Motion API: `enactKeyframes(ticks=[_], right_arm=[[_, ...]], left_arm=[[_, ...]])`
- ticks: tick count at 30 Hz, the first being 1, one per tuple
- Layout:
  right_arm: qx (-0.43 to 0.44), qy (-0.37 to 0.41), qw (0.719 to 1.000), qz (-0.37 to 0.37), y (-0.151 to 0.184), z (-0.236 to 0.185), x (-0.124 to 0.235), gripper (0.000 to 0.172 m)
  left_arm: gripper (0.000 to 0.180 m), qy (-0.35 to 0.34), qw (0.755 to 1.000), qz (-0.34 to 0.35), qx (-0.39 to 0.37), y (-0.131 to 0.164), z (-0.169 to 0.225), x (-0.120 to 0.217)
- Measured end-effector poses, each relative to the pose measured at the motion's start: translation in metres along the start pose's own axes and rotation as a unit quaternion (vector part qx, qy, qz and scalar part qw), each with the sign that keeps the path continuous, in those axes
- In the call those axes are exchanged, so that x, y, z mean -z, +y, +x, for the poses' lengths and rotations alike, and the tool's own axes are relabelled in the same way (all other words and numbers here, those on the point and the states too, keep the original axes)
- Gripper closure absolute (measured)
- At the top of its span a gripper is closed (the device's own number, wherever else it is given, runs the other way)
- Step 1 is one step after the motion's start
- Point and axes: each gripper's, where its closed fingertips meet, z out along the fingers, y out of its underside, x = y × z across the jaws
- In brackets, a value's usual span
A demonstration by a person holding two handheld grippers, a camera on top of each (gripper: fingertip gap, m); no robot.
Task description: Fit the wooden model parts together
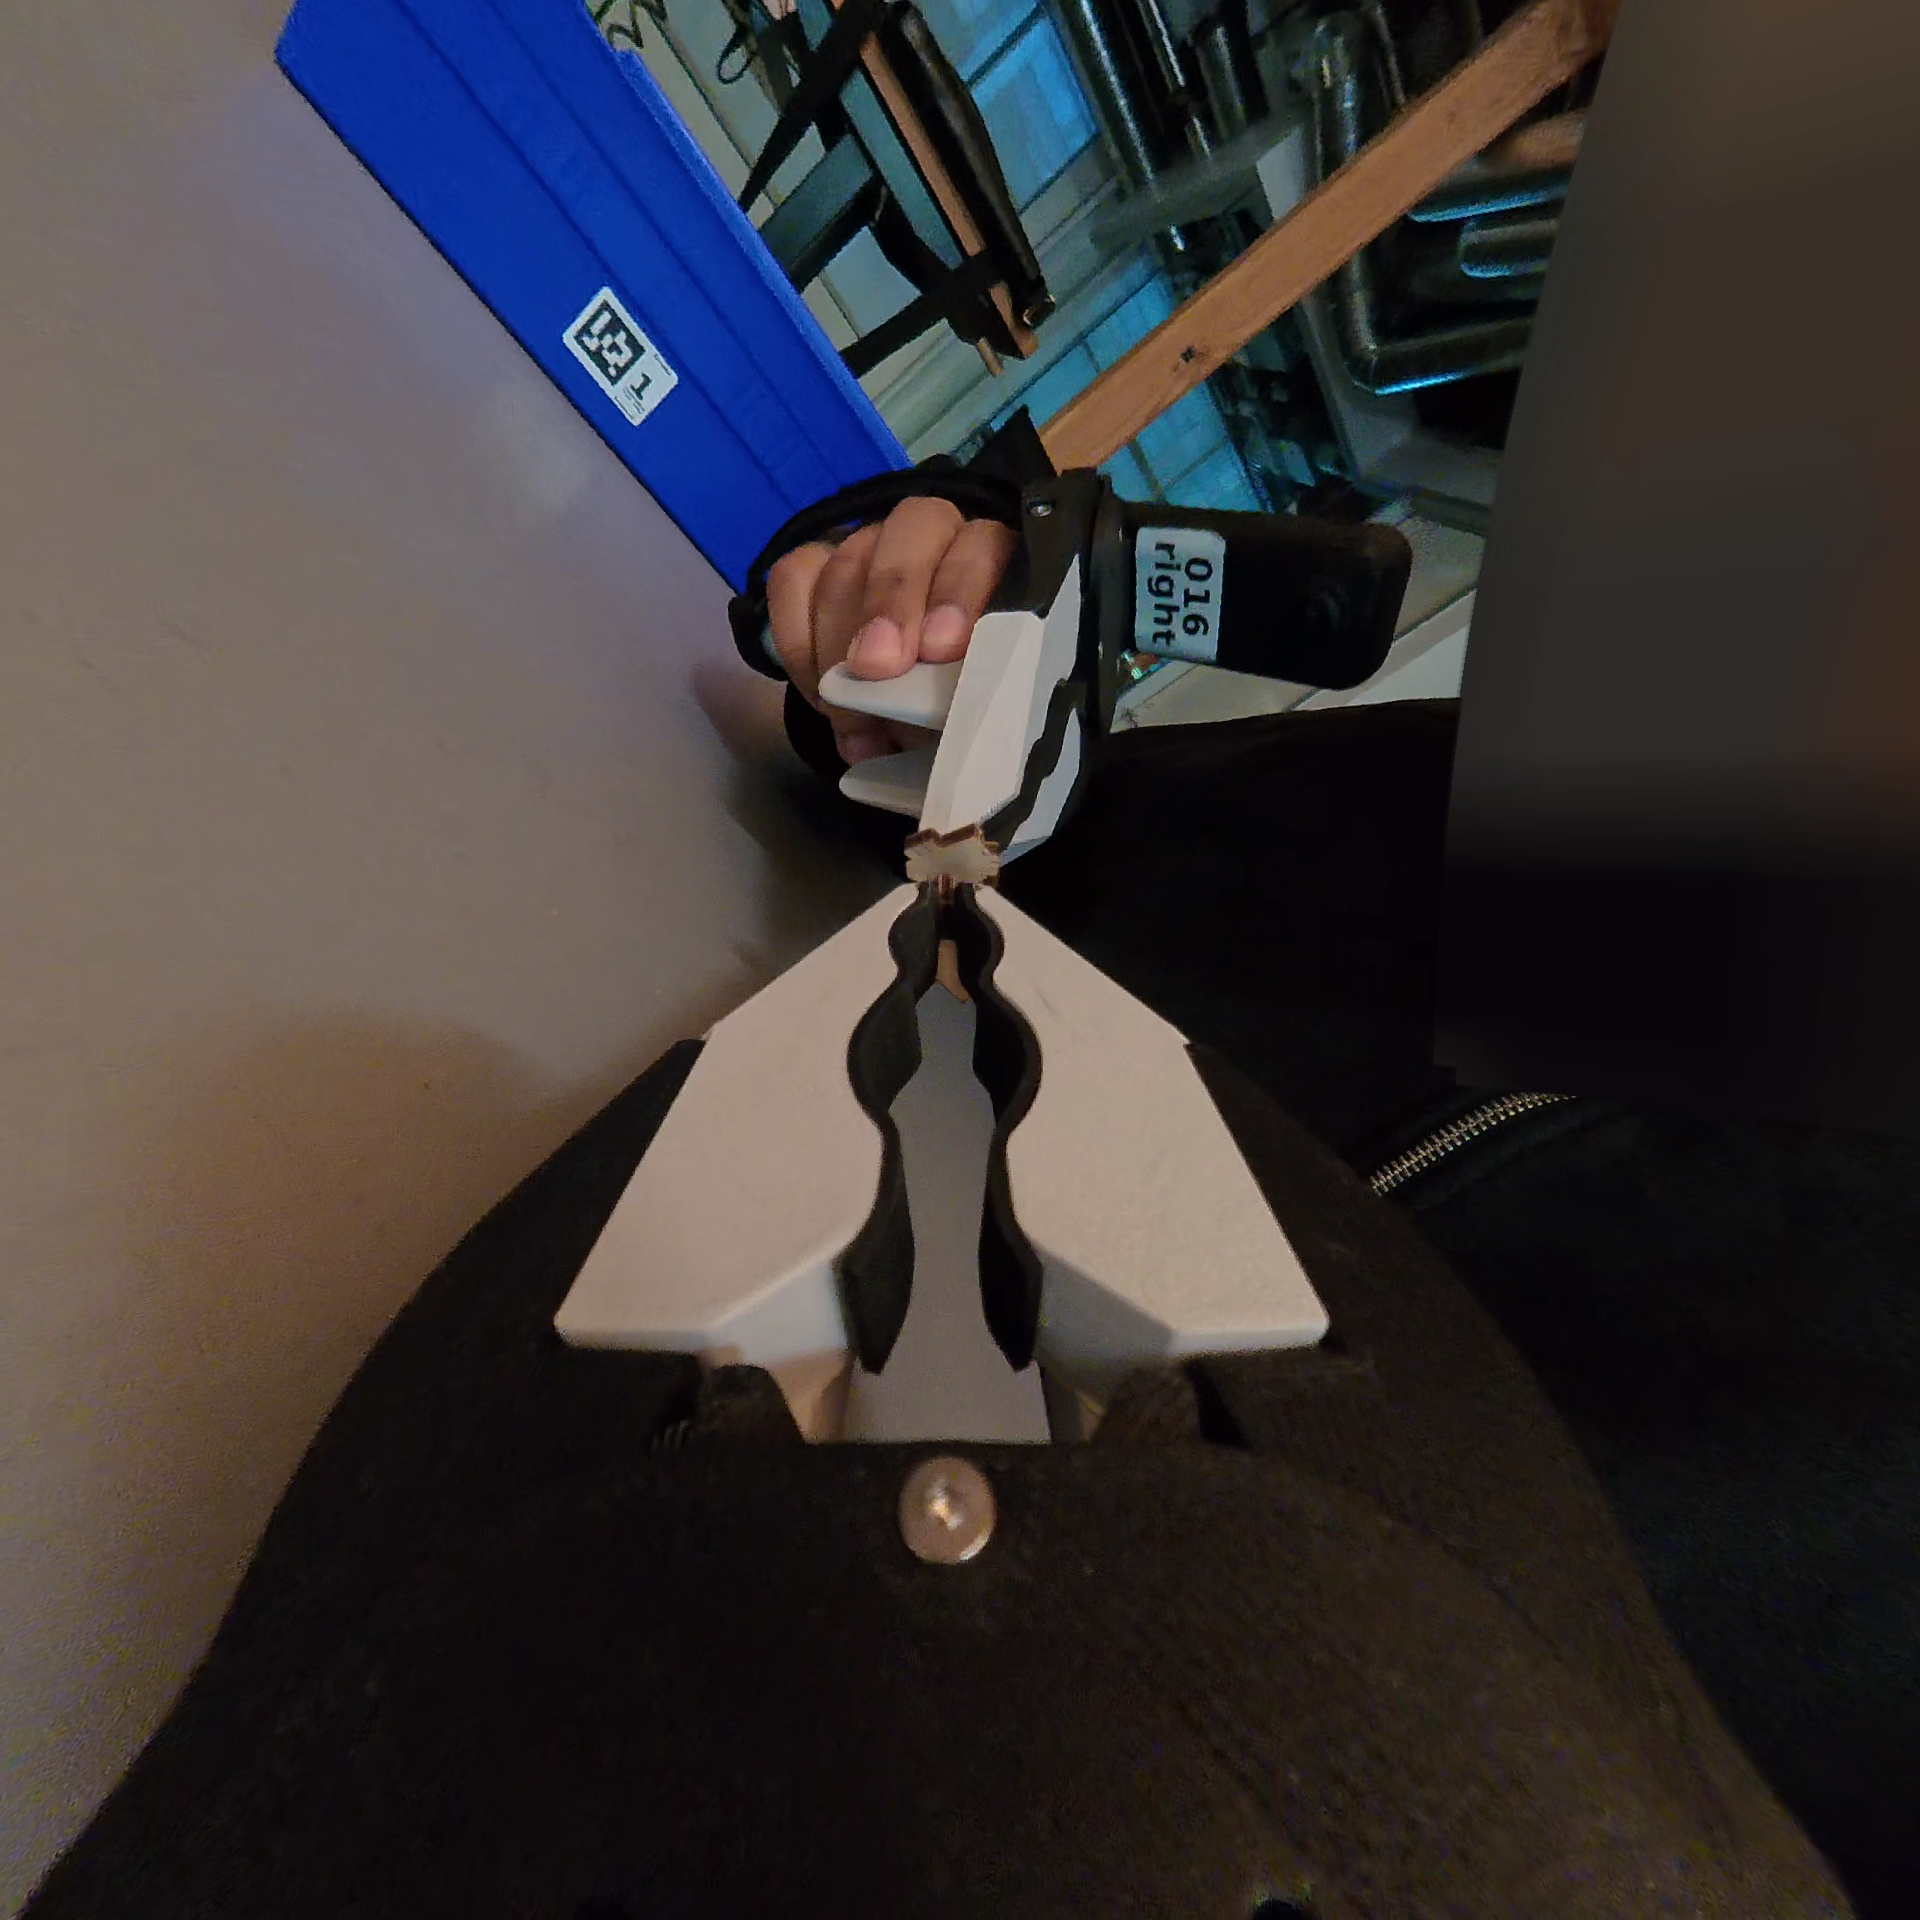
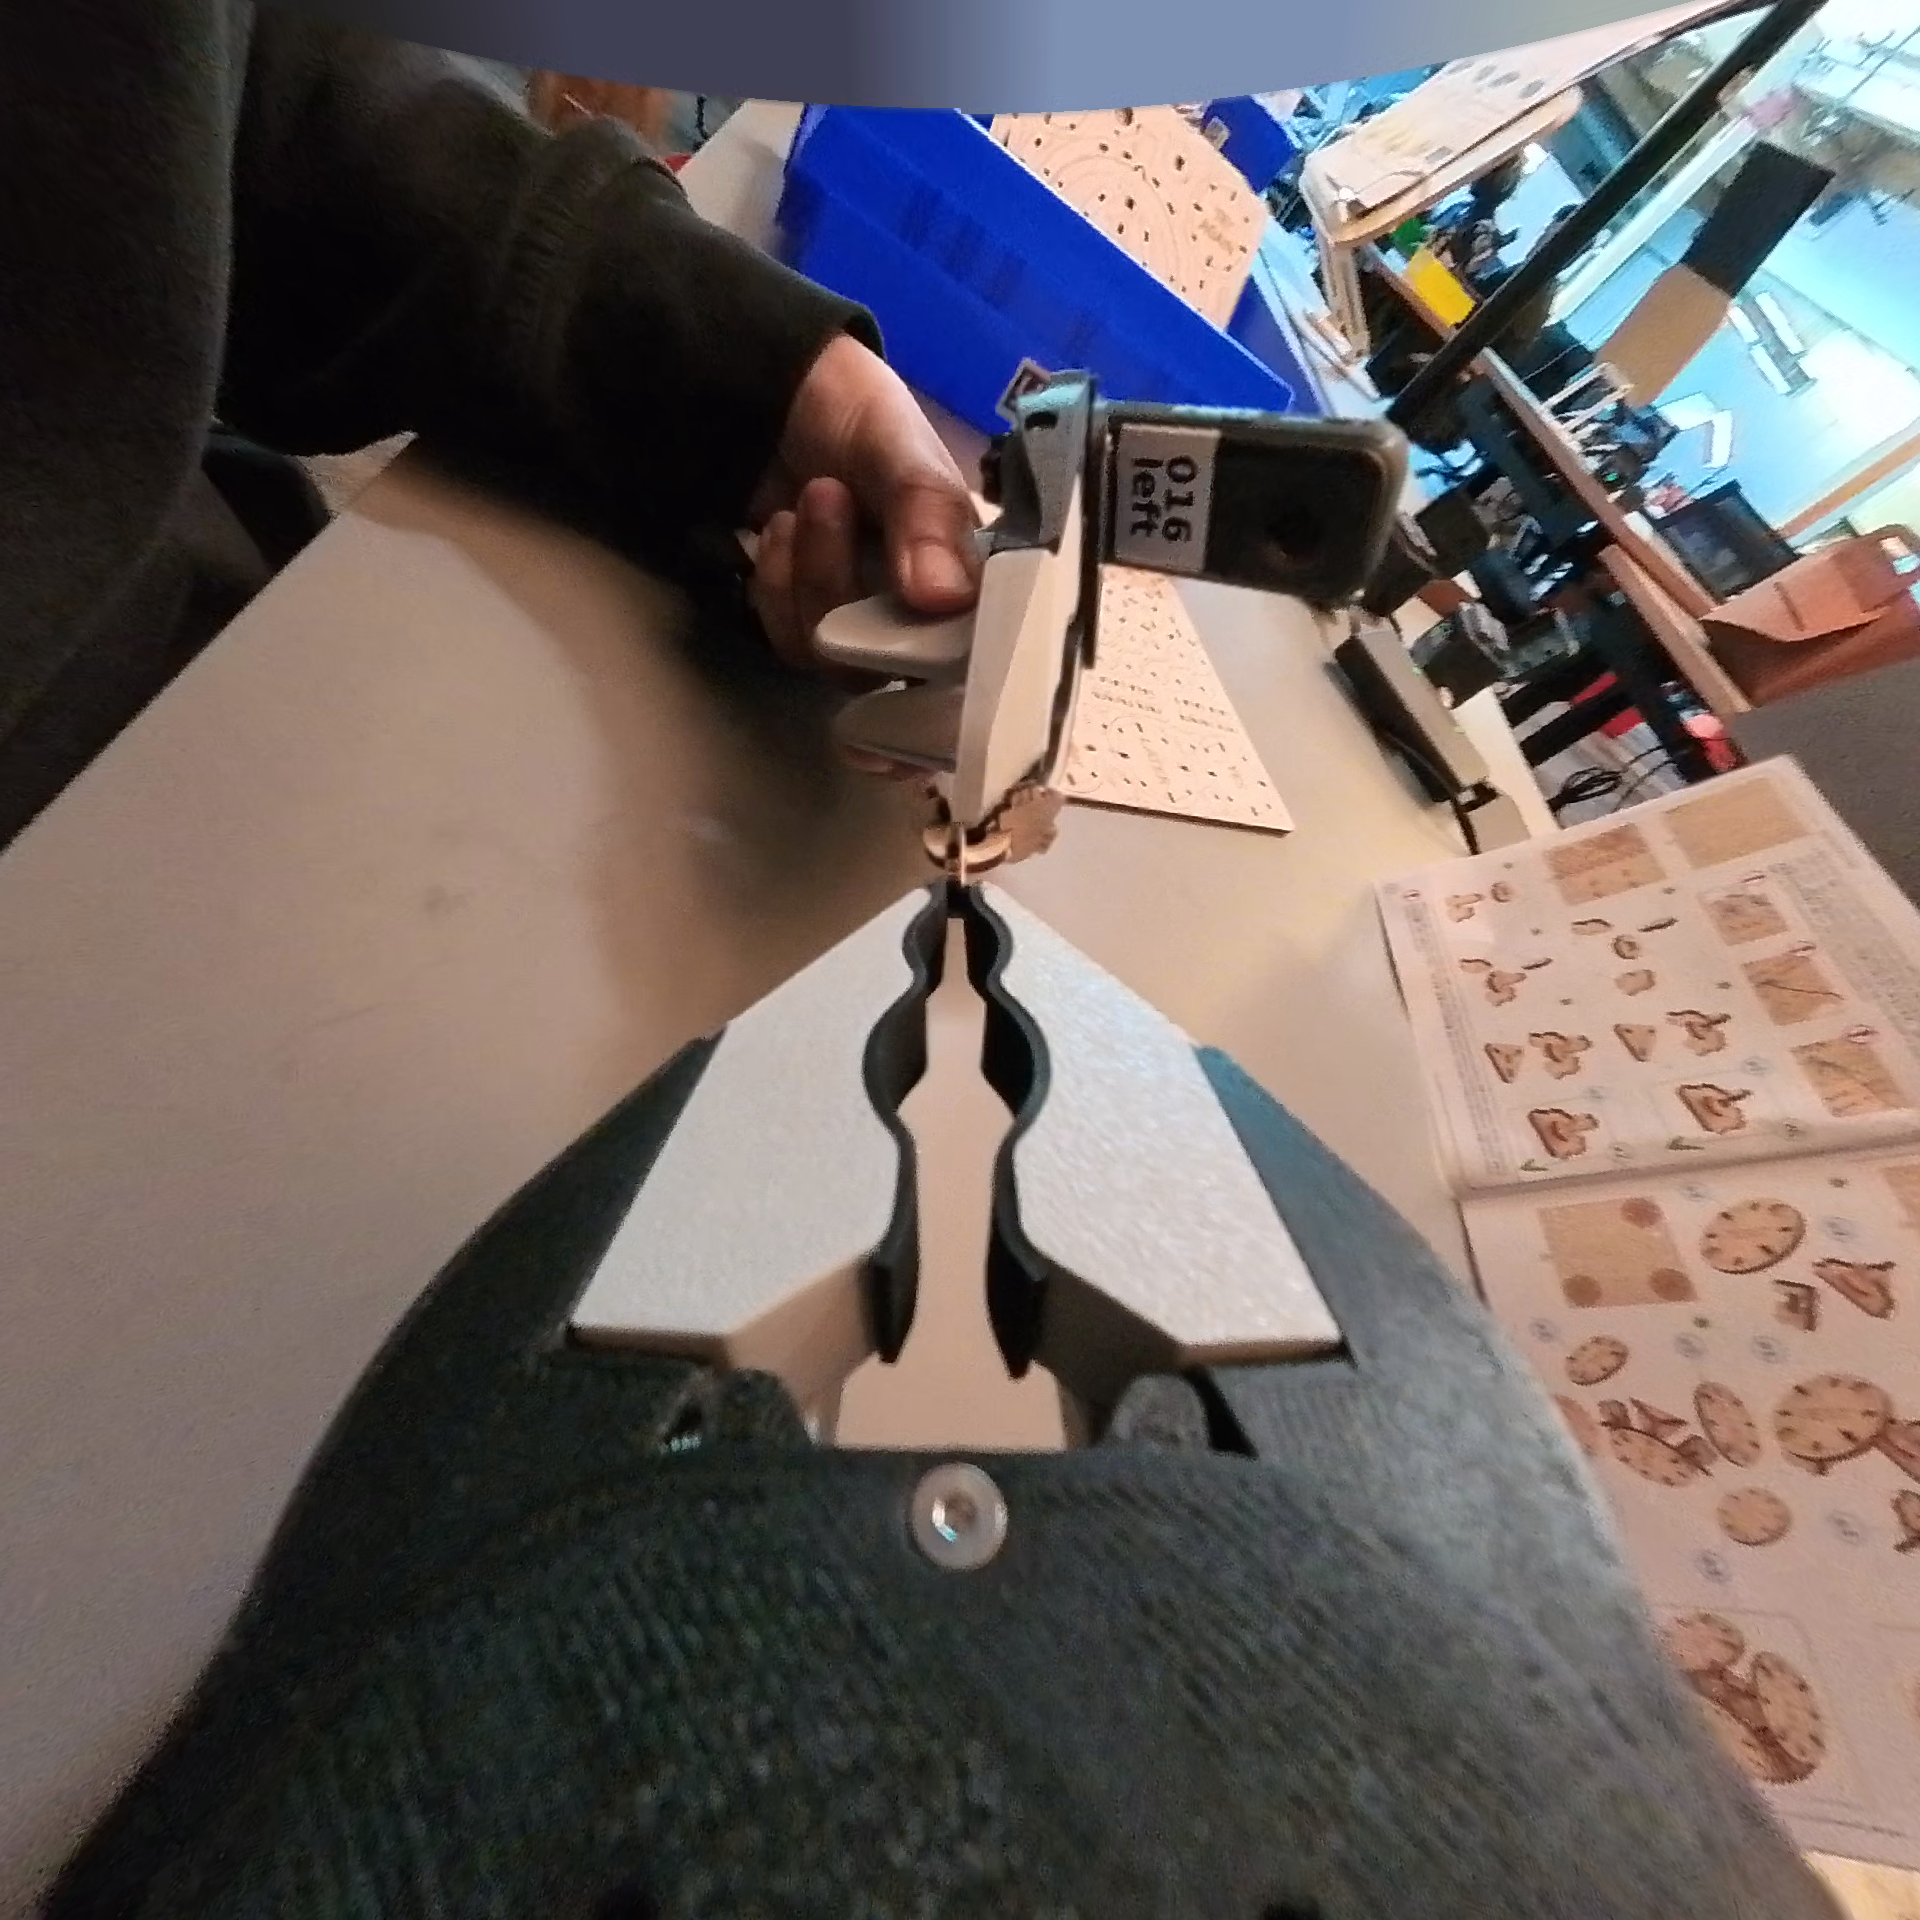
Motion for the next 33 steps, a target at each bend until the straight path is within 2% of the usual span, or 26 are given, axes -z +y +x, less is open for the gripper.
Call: enactKeyframes(ticks=[1, 2, 3, 5, 7, 10, 12, 13, 15, 18, 23, 33], right_arm=[[0.01, 0.013, 1.0, -0.002, 0.001, 0.002, 0.0, 0.169], [0.016, 0.023, 1.0, -0.005, 0.004, 0.005, 0.0, 0.154], [0.007, 0.018, 1.0, -0.007, 0.008, 0.005, 0.001, 0.148], [-0.061, -0.007, 0.998, 0.01, 0.01, 0.008, 0.005, 0.133], [-0.15, -0.022, 0.986, 0.064, 0.003, 0.017, 0.011, 0.123], [-0.309, -0.058, 0.937, 0.15, -0.004, 0.034, 0.02, 0.121], [-0.393, -0.104, 0.897, 0.172, -0.002, 0.035, 0.02, 0.116], [-0.413, -0.121, 0.886, 0.173, -0.001, 0.032, 0.018, 0.116], [-0.415, -0.134, 0.886, 0.159, 0.001, 0.026, 0.014, 0.116], [-0.378, -0.137, 0.903, 0.15, -0.005, 0.017, 0.011, 0.119], [-0.346, -0.137, 0.916, 0.147, -0.012, 0.01, 0.01, 0.131], [-0.329, -0.139, 0.924, 0.134, -0.013, 0.005, 0.007, 0.142]], left_arm=[[0.18, -0.002, 1.0, 0.001, -0.006, -0.001, 0.0, 0.0], [0.18, -0.004, 1.0, 0.002, -0.011, -0.001, 0.0, 0.0], [0.18, -0.012, 1.0, 0.007, -0.016, -0.003, -0.001, 0.001], [0.18, -0.014, 0.999, 0.016, -0.035, -0.007, 0.001, 0.003], [0.18, -0.036, 0.996, 0.021, -0.085, -0.011, 0.002, 0.005], [0.18, -0.095, 0.976, 0.011, -0.195, -0.012, 0.001, 0.004], [0.18, -0.12, 0.96, 0.01, -0.251, -0.013, 0.002, 0.002], [0.18, -0.128, 0.954, 0.012, -0.273, -0.014, 0.003, 0.002], [0.18, -0.137, 0.94, 0.014, -0.314, -0.015, 0.007, 0.001], [0.18, -0.145, 0.927, 0.005, -0.346, -0.011, 0.007, 0.0], [0.18, -0.143, 0.922, -0.003, -0.36, -0.007, 0.008, -0.004], [0.18, -0.128, 0.924, -0.004, -0.36, -0.005, 0.013, -0.006]])
